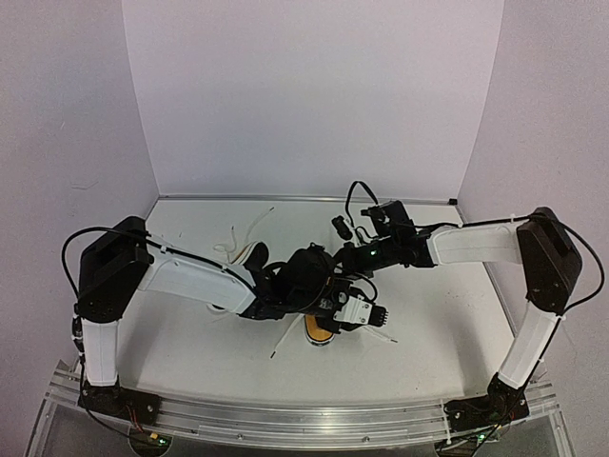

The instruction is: Tie the shoes

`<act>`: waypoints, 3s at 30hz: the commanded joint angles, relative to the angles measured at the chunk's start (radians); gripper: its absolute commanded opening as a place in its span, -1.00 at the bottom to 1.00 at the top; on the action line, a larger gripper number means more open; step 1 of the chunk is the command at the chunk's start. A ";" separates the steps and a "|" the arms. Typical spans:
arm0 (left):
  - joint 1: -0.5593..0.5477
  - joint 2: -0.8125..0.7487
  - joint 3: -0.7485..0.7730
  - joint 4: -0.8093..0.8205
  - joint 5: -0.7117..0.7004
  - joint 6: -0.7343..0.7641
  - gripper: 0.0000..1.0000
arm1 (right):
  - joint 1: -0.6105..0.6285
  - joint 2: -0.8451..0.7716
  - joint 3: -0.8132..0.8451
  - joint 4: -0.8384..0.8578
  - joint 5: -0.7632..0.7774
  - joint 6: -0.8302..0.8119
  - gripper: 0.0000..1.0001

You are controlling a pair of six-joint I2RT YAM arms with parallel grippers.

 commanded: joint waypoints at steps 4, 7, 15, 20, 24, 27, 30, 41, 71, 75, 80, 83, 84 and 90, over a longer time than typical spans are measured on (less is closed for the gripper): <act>0.025 -0.208 -0.065 -0.021 0.010 -0.201 -0.27 | -0.004 0.016 0.047 -0.003 -0.016 -0.010 -1.00; 0.062 -0.297 -0.151 0.008 0.009 -0.367 -0.26 | -0.003 0.012 0.050 -0.003 -0.022 -0.003 -1.00; 0.181 -0.451 -0.438 0.261 -0.013 -0.808 -0.13 | 0.008 0.012 0.052 -0.002 -0.031 0.007 -1.00; 0.205 -0.430 -0.468 0.263 0.015 -0.890 -0.17 | 0.023 0.013 0.061 -0.002 -0.030 0.011 -1.00; 0.242 -0.421 -0.503 0.319 0.027 -0.958 -0.19 | 0.041 0.015 0.075 -0.002 -0.030 0.015 -1.00; 0.272 -0.423 -0.516 0.336 0.030 -0.980 -0.22 | 0.055 0.022 0.084 -0.003 -0.028 0.018 -1.00; 0.294 -0.447 -0.539 0.354 0.003 -0.993 -0.23 | 0.069 0.034 0.098 -0.003 -0.025 0.021 -1.00; 0.313 -0.528 -0.591 0.326 -0.240 -1.032 -0.19 | 0.135 0.133 0.158 -0.029 0.012 0.013 -1.00; 0.343 -0.452 -0.481 0.215 -0.143 -1.028 -0.12 | 0.157 -0.079 0.164 -0.183 0.070 -0.045 0.29; 0.346 -0.433 -0.427 0.154 -0.092 -0.979 -0.12 | 0.115 -0.143 0.086 -0.199 0.102 -0.050 0.26; 0.346 -0.368 -0.330 0.051 0.025 -0.918 -0.15 | 0.065 -0.160 0.032 -0.234 0.170 -0.079 0.07; 0.346 -0.313 -0.267 -0.010 0.098 -0.870 -0.18 | 0.059 -0.119 0.055 -0.265 0.197 -0.106 -0.07; 0.346 -0.296 -0.243 -0.033 0.117 -0.854 -0.19 | 0.059 -0.102 0.061 -0.271 0.200 -0.111 -0.11; 0.346 -0.235 -0.193 -0.088 0.184 -0.821 -0.24 | 0.055 -0.033 0.101 -0.290 0.214 -0.133 -0.27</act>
